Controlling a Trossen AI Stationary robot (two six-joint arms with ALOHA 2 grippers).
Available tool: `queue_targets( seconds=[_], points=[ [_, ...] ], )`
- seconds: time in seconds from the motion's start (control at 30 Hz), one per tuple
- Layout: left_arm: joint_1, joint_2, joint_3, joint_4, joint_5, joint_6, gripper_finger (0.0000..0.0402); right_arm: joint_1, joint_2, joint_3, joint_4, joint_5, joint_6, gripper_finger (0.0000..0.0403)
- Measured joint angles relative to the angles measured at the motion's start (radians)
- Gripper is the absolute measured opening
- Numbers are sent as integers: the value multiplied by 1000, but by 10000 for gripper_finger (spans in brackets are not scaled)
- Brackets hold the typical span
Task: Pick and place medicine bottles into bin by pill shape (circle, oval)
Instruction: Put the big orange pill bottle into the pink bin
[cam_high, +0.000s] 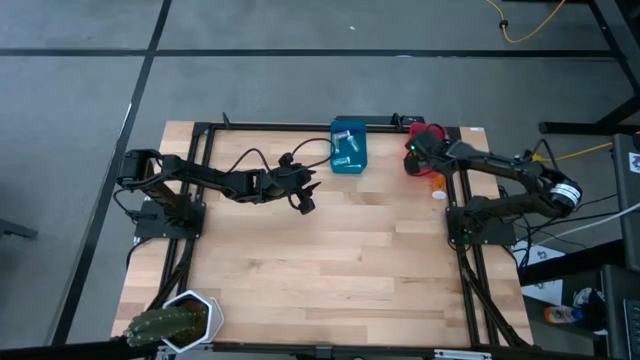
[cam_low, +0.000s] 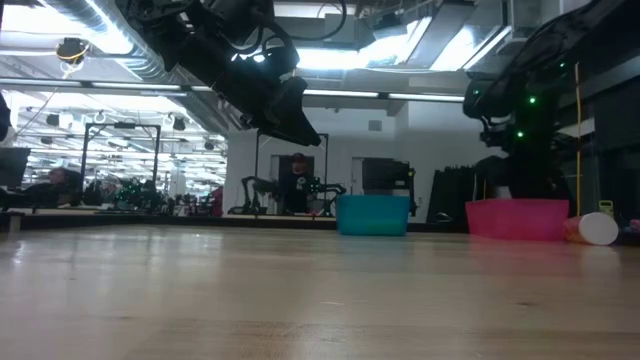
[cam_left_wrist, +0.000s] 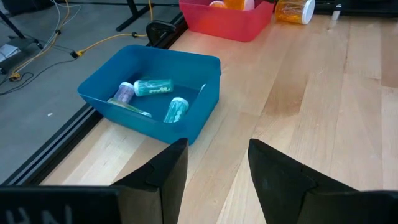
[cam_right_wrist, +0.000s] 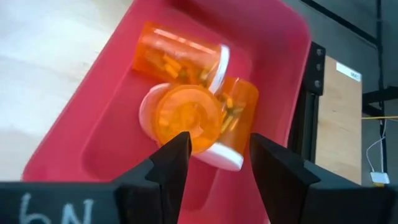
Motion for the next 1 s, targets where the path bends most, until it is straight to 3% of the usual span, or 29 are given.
queue_targets(
  seconds=[0.23,0.63,0.83,1.0],
  points=[
    [0,0,0,0,0,0,163,28,-35,-8,-74,-116,23,173],
    [0,0,0,0,0,0,163,29,-35,86,-132,-15,18,173],
    [0,0,0,0,0,0,163,66,-36,204,-343,-92,78,173],
    [0,0,0,0,0,0,163,176,-38,295,-598,-105,203,173]
  ],
)
